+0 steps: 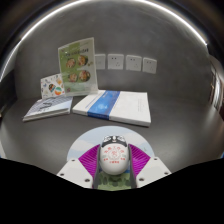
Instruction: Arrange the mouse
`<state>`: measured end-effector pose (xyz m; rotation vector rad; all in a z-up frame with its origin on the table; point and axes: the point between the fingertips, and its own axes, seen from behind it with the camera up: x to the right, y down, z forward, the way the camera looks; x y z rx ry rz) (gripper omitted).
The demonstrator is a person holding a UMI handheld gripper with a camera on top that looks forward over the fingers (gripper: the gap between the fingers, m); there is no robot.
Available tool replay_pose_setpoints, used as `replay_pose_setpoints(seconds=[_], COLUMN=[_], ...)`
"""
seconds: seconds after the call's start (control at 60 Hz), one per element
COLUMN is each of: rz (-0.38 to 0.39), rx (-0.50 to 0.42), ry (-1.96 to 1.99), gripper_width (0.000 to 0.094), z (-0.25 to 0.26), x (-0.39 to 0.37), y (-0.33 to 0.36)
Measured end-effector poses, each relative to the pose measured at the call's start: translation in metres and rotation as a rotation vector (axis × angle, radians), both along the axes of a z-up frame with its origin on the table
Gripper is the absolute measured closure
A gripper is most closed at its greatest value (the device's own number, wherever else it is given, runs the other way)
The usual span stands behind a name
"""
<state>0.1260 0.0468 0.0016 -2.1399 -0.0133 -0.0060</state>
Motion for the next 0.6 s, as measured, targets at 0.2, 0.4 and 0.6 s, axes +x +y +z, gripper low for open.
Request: replay_pose_setpoints(seconds=[0.2,0.4,0.6], rz=[0.039,0.118,0.053], rx=[-0.041,-0.055,-0.014], ry=[0.032,0.113,0.124], gripper_width=[0.0433,0.0108,0.0098], z=[-0.01,0.0,0.027], x=[-0.002,-0.008,0.037], y=[-0.004,-0.024,-0.085])
